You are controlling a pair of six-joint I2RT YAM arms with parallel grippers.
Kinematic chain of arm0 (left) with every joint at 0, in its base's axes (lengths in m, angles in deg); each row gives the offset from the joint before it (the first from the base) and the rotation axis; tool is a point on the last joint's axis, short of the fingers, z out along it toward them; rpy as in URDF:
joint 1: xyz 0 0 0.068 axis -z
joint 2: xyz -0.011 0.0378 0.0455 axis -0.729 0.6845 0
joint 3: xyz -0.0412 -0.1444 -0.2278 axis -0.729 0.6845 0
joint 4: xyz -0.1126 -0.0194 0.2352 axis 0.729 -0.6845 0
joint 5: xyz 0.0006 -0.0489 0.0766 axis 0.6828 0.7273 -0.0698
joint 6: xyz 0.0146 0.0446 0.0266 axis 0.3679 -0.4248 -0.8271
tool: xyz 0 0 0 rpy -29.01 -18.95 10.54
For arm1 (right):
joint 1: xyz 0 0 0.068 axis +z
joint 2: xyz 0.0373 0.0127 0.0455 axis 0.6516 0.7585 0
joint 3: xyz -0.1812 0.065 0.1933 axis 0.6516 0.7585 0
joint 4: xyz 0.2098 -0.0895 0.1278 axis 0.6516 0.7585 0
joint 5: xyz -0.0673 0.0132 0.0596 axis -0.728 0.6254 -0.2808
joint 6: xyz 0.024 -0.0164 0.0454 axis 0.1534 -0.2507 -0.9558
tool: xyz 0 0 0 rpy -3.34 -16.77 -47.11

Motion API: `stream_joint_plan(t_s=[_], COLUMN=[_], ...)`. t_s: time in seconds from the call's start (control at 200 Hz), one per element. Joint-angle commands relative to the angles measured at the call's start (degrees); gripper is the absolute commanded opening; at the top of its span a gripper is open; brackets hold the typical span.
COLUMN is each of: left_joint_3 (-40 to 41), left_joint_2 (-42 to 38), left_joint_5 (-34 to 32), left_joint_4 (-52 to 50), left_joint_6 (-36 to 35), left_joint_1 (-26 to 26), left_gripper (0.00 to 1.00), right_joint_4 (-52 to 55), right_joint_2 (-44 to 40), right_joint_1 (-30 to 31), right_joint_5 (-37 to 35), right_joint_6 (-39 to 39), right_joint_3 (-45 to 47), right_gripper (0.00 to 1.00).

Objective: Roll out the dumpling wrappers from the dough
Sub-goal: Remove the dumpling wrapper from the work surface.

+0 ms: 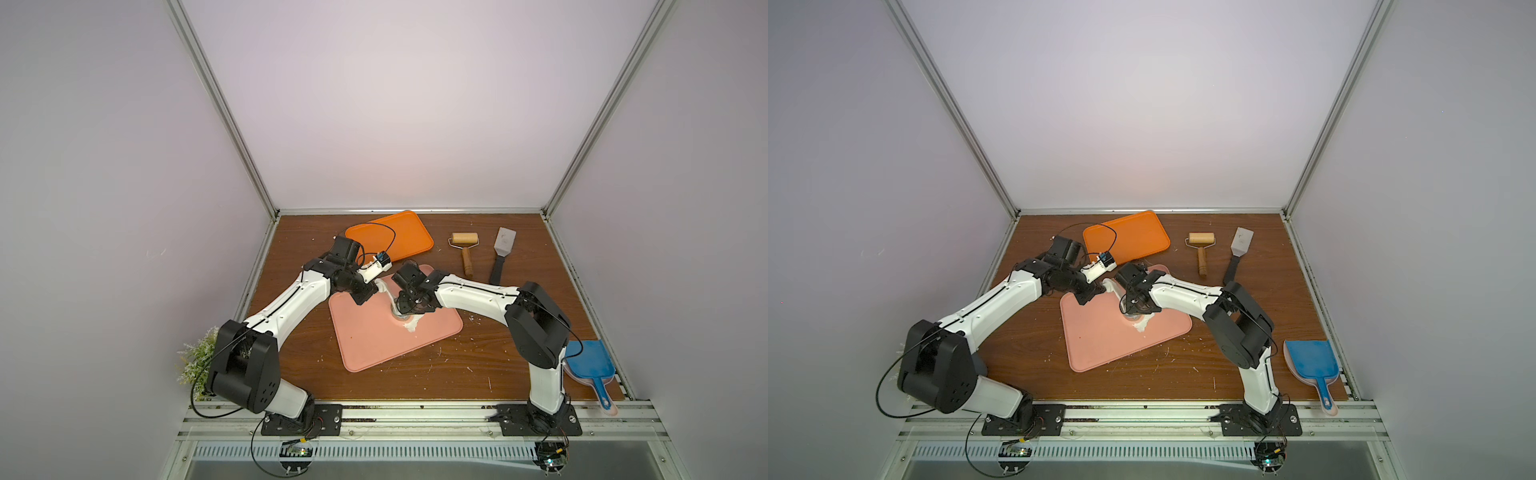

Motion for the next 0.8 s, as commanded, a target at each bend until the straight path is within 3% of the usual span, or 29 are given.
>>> stream_joint_plan(t_s=[0.0, 0.5, 0.796], left_joint_3=[-1.40, -4.99, -4.87], left_joint_2=[0.53, 3.93, 4.09], left_joint_5=[0.32, 0.53, 1.58], left_joint_4=[-0.01, 0.68, 0.67], left_joint_6=[-0.06, 1.17, 0.93], left_joint_1=[0.43, 0.43, 0.95], left_gripper=[0.00, 0.00, 0.00], right_joint_4=[2.17, 1.60, 2.42], right_joint_2=[5.20, 3.04, 2.35], right_joint_1=[-0.09, -0.09, -0.09], right_joint_5=[-0.32, 1.66, 1.78], right_joint_6=[-0.97, -0.51, -0.30], right_joint_3=[2.22, 0.54, -1.31], right_gripper=[0.00, 0.00, 0.15])
